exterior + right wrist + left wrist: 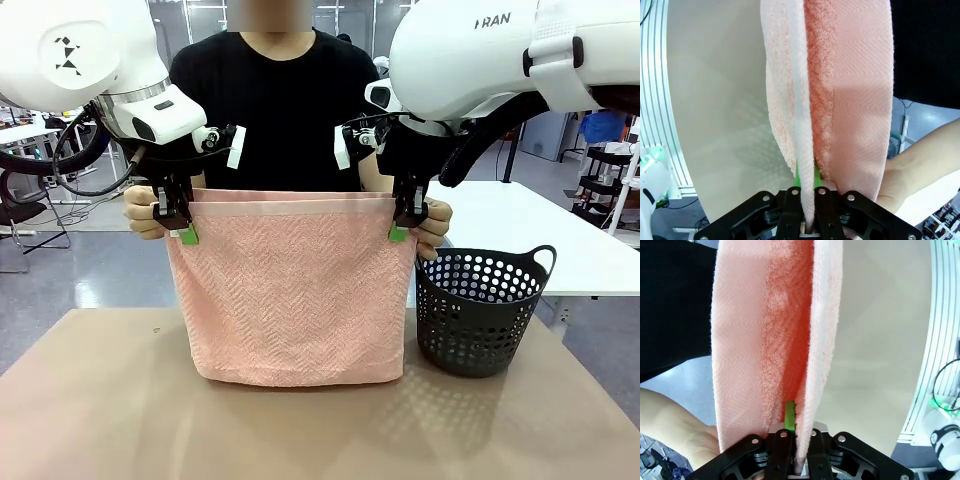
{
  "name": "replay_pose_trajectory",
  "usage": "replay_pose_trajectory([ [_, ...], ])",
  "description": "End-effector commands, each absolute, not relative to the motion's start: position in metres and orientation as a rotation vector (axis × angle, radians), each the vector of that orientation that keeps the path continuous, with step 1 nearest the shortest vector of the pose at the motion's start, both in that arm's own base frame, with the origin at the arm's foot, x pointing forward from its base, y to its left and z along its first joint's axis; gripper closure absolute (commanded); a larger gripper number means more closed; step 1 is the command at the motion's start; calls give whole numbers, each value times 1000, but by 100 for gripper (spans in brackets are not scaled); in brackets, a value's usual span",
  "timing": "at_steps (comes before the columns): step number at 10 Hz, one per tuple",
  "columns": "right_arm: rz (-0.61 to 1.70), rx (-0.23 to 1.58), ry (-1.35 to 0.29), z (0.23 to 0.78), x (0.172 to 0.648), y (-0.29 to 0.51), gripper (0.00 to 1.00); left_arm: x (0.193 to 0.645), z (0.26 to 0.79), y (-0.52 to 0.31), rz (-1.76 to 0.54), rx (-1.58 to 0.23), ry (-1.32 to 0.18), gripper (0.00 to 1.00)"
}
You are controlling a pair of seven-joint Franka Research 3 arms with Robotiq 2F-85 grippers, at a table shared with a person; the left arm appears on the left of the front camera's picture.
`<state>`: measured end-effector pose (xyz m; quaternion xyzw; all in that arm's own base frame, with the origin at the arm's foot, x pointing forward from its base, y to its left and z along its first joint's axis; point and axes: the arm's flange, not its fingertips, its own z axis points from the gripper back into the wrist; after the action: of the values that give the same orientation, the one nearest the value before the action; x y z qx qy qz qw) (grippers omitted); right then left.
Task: Fold the towel.
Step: Release the end of the 100 cm Hotel Towel you were holding and grab the top end of the folded side.
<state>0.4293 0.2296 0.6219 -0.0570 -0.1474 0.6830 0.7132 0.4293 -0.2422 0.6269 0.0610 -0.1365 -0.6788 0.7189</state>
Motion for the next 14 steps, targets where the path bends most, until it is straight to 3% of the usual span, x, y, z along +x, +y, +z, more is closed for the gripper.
replay_pose_trajectory([
  [1, 1515, -126, -348, 622, 429, 227, 61, 428, 629, -240, -1497, 140, -335, 61],
  [2, 1500, -123, -377, 625, 428, 225, 28, 426, 631, -238, -1492, 140, -357, 25],
  [3, 1502, -123, -398, 629, 425, 224, 25, 422, 636, -238, -1491, 142, -381, 58],
  [4, 1509, -132, -424, 634, 420, 224, 0, 417, 642, -238, -1492, 154, -411, 0],
  [5, 1521, -143, -450, 639, 413, 224, 0, 407, 649, -239, -1497, 176, -449, 23],
  [6, 1542, -161, -487, 647, 401, 226, 0, 392, 659, -240, -1507, 196, -500, 0],
  [7, 1558, -172, -527, 655, 392, 226, 19, 382, 666, -239, -1517, 195, -536, 0],
  [9, 1583, -194, -633, 677, 368, 223, 0, 361, 682, -233, -1534, 209, -607, 0],
  [14, 1588, -210, -660, 690, 362, 220, 0, 352, 697, -232, -1560, 225, -658, 0],
])
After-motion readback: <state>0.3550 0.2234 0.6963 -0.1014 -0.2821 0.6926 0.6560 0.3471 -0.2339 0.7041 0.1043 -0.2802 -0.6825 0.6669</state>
